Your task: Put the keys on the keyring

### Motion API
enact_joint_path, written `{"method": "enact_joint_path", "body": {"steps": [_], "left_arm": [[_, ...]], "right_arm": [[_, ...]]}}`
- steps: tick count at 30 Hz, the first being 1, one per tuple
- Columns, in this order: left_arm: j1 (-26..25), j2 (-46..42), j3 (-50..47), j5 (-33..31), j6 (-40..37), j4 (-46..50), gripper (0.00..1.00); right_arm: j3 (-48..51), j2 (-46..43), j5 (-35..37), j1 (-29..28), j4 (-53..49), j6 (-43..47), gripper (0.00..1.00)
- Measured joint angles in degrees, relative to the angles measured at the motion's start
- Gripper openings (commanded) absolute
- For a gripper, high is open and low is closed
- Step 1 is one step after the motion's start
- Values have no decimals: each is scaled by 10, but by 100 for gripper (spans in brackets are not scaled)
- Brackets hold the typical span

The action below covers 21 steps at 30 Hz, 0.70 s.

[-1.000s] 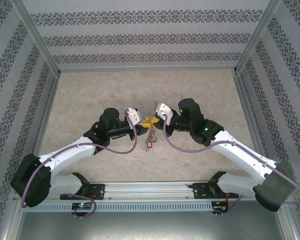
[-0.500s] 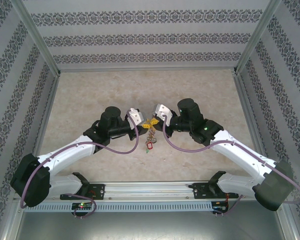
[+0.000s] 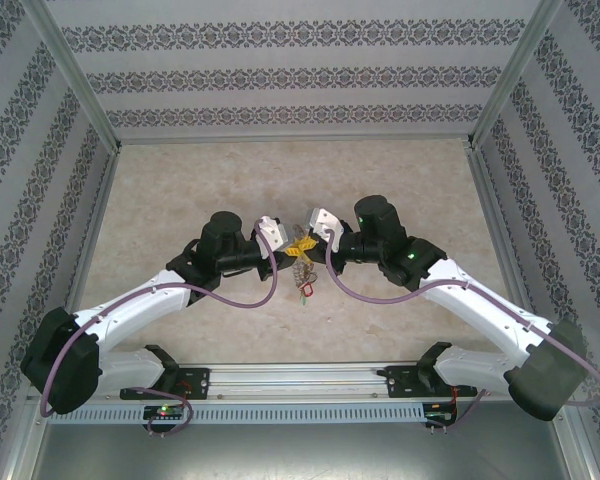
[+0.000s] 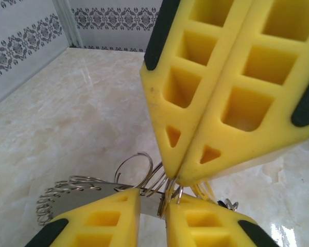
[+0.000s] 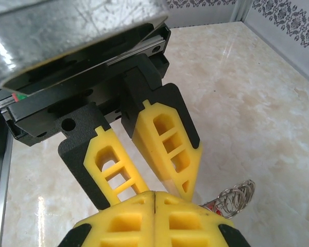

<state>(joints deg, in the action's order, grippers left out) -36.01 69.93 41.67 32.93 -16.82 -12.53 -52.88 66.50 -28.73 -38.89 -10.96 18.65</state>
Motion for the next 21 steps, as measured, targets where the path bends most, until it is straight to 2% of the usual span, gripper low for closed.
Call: {"method": "enact_joint_path", "body": {"steps": [3, 4, 21], "left_arm": [[0, 0, 0, 3, -3, 3, 1], [0, 0, 0, 3, -4, 2, 0], [0, 0, 0, -7, -6, 9, 0]], "right_arm": [[-4, 5, 0, 0, 0, 0, 0], [-6, 7, 0, 0, 0, 0, 0], [-18, 17, 4, 0, -39, 2, 4]]}}
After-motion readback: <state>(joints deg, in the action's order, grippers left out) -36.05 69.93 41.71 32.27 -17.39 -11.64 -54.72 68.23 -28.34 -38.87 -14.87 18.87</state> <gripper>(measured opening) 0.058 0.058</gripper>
